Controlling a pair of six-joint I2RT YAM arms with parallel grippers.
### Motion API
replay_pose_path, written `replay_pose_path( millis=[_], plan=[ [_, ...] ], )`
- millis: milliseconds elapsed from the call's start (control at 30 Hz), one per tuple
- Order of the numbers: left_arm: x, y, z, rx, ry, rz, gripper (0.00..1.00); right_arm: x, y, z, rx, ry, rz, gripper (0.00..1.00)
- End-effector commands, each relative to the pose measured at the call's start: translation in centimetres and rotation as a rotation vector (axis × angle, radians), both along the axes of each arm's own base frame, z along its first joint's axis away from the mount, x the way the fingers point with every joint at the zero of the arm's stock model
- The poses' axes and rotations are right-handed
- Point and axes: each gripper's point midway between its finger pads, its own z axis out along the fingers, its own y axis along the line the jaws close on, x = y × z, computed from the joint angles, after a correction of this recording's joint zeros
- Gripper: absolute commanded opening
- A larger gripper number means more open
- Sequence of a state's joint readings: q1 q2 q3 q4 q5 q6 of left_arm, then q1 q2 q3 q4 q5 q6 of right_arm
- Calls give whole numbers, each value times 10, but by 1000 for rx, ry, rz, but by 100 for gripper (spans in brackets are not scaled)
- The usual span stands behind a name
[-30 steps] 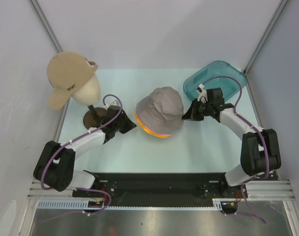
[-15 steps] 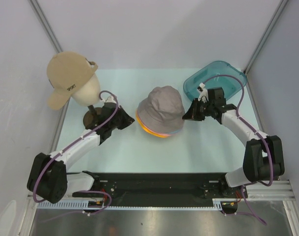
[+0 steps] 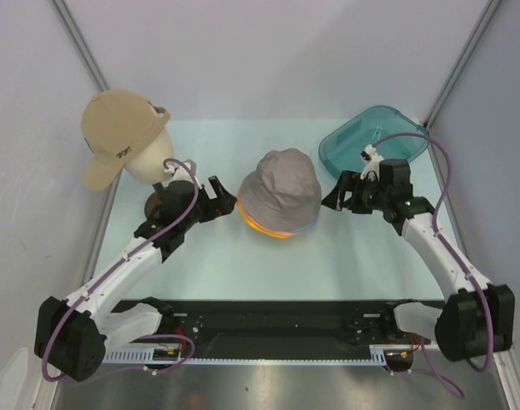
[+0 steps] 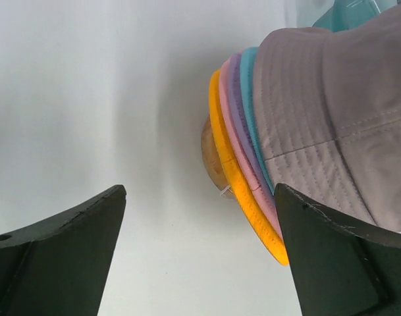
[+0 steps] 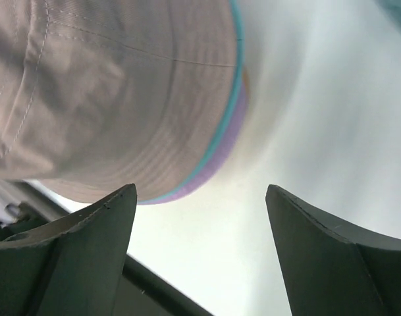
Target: Stack the hats
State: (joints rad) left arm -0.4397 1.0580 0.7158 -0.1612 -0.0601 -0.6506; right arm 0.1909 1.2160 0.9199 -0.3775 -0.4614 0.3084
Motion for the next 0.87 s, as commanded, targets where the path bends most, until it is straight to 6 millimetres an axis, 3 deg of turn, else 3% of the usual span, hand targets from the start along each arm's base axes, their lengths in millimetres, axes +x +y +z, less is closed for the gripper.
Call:
replay_pose_path(
  millis=[0,33,133,200,233,433,567,833],
  plan=[
    [-1,4,24,92,-131,-38,100,0,-33,26,-65,-179,-145,85],
    [-4,1,27,122,-156,-65,100,-3,-38,21,-72,-184,-174,85],
    [-10,-3,49,157,-251,-82,100,-9,-59,37,-95,-270,-291,85],
    [-16,0,67,184,-328,-84,100,-14,-75,33,-121,-283,-381,85],
    [-21,-3,74,183,-357,-94,100,-19,-81,43,-117,-323,-415,85],
    [-37,15,103,165,-456,-26,100,-39,-119,52,-173,-381,-605,85],
    [-41,28,99,184,-435,24,100,-51,-136,58,-208,-410,-677,85],
    [-48,37,100,176,-440,46,100,-55,-135,53,-191,-397,-687,85]
  ],
)
